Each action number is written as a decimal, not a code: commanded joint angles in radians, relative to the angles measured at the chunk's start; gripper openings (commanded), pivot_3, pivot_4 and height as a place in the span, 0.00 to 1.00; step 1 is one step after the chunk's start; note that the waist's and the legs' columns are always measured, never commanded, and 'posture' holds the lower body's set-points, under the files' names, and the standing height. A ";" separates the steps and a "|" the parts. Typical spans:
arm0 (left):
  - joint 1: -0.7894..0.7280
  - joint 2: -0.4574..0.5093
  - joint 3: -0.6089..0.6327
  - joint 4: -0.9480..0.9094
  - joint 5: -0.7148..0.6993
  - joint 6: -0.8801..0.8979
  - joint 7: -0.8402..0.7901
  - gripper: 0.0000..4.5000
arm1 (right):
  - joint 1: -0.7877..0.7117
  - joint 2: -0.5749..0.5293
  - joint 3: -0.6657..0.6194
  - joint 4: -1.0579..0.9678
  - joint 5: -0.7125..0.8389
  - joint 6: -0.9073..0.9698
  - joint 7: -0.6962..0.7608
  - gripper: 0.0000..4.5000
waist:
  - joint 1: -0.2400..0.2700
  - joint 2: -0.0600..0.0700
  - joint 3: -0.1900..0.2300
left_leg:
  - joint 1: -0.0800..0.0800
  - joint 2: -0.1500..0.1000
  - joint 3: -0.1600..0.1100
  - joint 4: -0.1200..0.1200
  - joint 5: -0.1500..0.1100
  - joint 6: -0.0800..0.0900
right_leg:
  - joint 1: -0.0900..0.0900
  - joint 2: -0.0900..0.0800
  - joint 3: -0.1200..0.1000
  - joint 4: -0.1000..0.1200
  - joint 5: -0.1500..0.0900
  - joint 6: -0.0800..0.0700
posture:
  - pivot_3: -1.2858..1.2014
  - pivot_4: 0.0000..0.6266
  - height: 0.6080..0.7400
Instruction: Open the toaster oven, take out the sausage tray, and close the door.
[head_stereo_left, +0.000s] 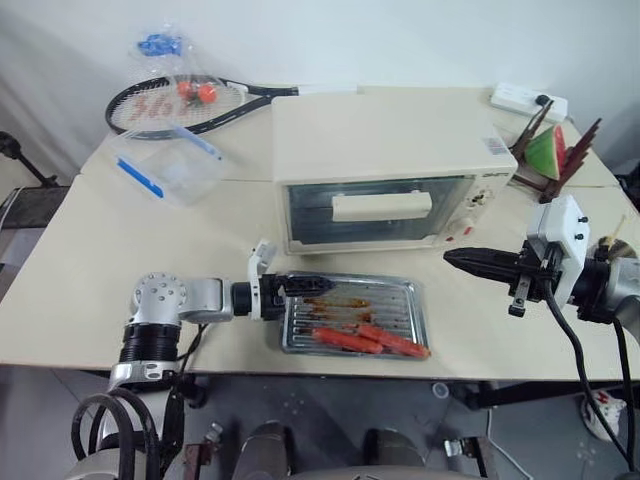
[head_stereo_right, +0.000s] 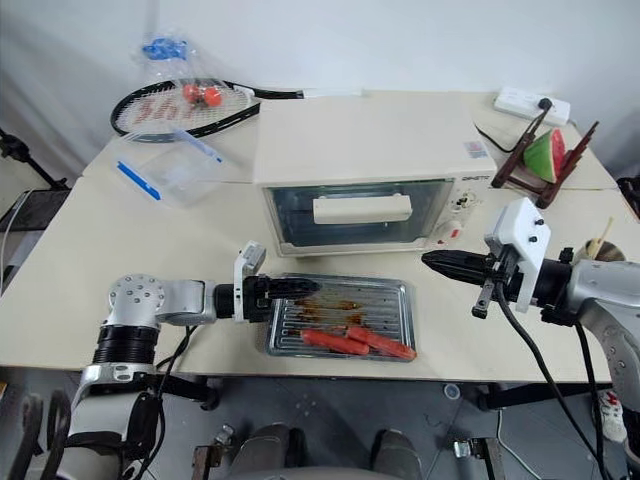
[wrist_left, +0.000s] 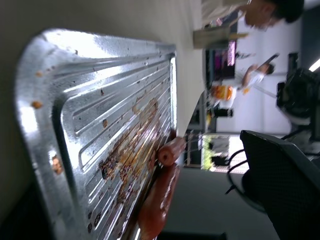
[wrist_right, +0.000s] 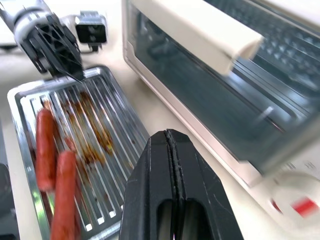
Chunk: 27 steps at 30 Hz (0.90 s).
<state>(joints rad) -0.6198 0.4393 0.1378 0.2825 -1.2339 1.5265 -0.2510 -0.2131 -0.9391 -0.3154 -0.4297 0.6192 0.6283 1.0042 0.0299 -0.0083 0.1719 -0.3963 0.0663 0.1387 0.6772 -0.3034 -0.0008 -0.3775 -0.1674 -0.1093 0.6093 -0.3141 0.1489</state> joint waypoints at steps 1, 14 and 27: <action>0.042 0.110 -0.049 -0.038 0.130 0.017 -0.029 1.00 | -0.012 -0.026 0.000 0.005 -0.007 -0.033 0.024 0.00 | -0.017 0.000 0.000 | 0.001 0.000 0.001 -0.003 0.000 -0.001 | 0.000 0.000 0.000 0.001 0.000 0.000 | 0.52 0.24 1.00; 0.076 0.496 -0.190 -0.214 0.390 -0.365 -0.515 1.00 | -0.089 -0.069 0.137 0.128 -0.083 -0.154 0.196 0.00 | -0.051 -0.002 0.002 | 0.004 0.001 0.008 -0.015 0.002 -0.004 | -0.006 0.002 0.004 -0.002 -0.001 -0.002 | 0.52 0.24 1.00; 0.397 0.469 0.047 -0.187 0.631 -1.254 -1.070 1.00 | -0.034 -0.101 0.161 0.337 -0.171 -0.435 0.421 0.80 | -0.030 -0.006 0.005 | -0.010 0.002 0.012 -0.011 0.002 -0.003 | -0.021 0.002 0.003 0.000 -0.001 -0.001 | 0.52 0.24 1.00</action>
<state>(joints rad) -0.3038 0.8106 0.1952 0.0133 -0.7343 0.4720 -1.1140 -0.3168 -0.9868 -0.1275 -0.2242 0.5239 0.3682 1.3066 -0.0001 -0.0147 0.1770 -0.4063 0.0681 0.1507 0.6657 -0.3018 -0.0041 -0.3979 -0.1658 -0.1061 0.6095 -0.3148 0.1481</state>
